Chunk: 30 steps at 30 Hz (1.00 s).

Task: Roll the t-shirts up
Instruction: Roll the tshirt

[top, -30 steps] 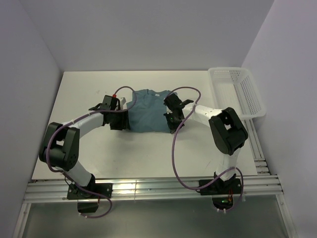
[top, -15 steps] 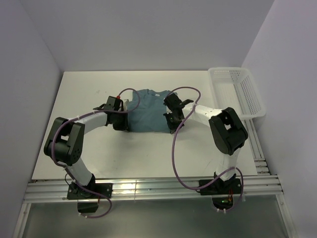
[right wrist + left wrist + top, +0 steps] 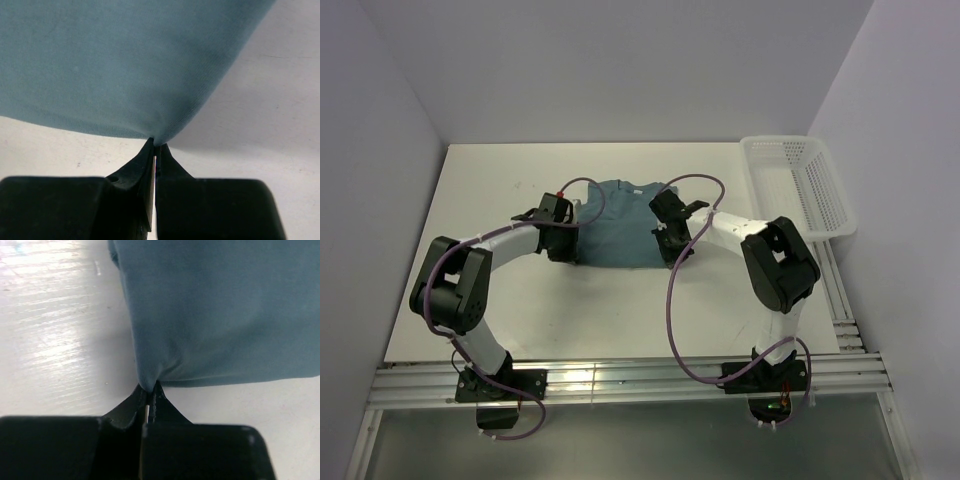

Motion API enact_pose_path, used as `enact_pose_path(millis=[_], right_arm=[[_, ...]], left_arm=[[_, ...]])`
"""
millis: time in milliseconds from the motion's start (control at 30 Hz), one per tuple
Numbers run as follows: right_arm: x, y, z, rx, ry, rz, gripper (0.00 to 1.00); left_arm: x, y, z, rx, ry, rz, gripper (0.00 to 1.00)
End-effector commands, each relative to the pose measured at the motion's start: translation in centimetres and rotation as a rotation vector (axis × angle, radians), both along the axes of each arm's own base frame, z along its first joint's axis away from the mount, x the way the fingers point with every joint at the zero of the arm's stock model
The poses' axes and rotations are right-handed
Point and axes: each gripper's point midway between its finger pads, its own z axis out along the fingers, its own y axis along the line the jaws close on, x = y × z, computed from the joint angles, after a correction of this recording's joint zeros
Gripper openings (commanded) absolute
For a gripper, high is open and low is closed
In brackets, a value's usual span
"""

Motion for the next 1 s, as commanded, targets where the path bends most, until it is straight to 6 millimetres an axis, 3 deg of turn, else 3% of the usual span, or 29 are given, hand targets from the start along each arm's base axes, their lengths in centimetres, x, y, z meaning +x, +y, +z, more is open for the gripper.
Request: enact_pose_path(millis=[0, 333, 433, 467, 500, 567, 600, 633, 733, 900, 967], right_arm=[[-0.1, -2.8, 0.0, -0.15, -0.001, -0.035, 0.0], [-0.5, -3.9, -0.1, -0.198, 0.007, -0.059, 0.0], [-1.0, -3.2, 0.0, -0.148, 0.03, -0.046, 0.0], [-1.0, -2.8, 0.3, -0.126, 0.03, -0.042, 0.14], [-1.1, -2.6, 0.9, -0.106, 0.019, -0.048, 0.26], [-1.8, -1.6, 1.4, -0.039, 0.04, -0.036, 0.46], [-1.6, -1.4, 2.1, -0.016, 0.022, -0.043, 0.5], [-2.1, -0.7, 2.3, 0.038, 0.039, -0.047, 0.53], [-2.5, 0.4, 3.3, 0.196, 0.069, -0.082, 0.58], [-2.3, 0.9, 4.9, 0.469, 0.135, -0.171, 0.64], [-2.6, 1.3, 4.7, 0.55, 0.165, -0.196, 0.66]], left_arm=[[0.7, 3.0, 0.6, 0.148, -0.033, 0.049, 0.0], [0.1, 2.5, 1.4, 0.139, -0.041, 0.047, 0.0], [0.1, 1.6, 2.3, 0.086, -0.047, 0.039, 0.0], [-0.3, 1.1, 2.5, 0.055, -0.038, 0.03, 0.01], [-0.5, 0.8, 2.7, 0.036, -0.032, 0.028, 0.04], [-0.9, 0.3, 3.5, -0.005, -0.038, 0.037, 0.2], [-1.3, -0.2, 3.9, -0.041, -0.037, 0.027, 0.25], [-1.3, -0.5, 5.2, -0.076, -0.071, 0.027, 0.37], [-1.9, -0.6, 6.2, -0.12, -0.099, 0.032, 0.49], [-2.7, -0.2, 6.3, -0.196, -0.066, 0.066, 0.58], [-2.7, 0.2, 6.5, -0.293, -0.06, 0.11, 0.62]])
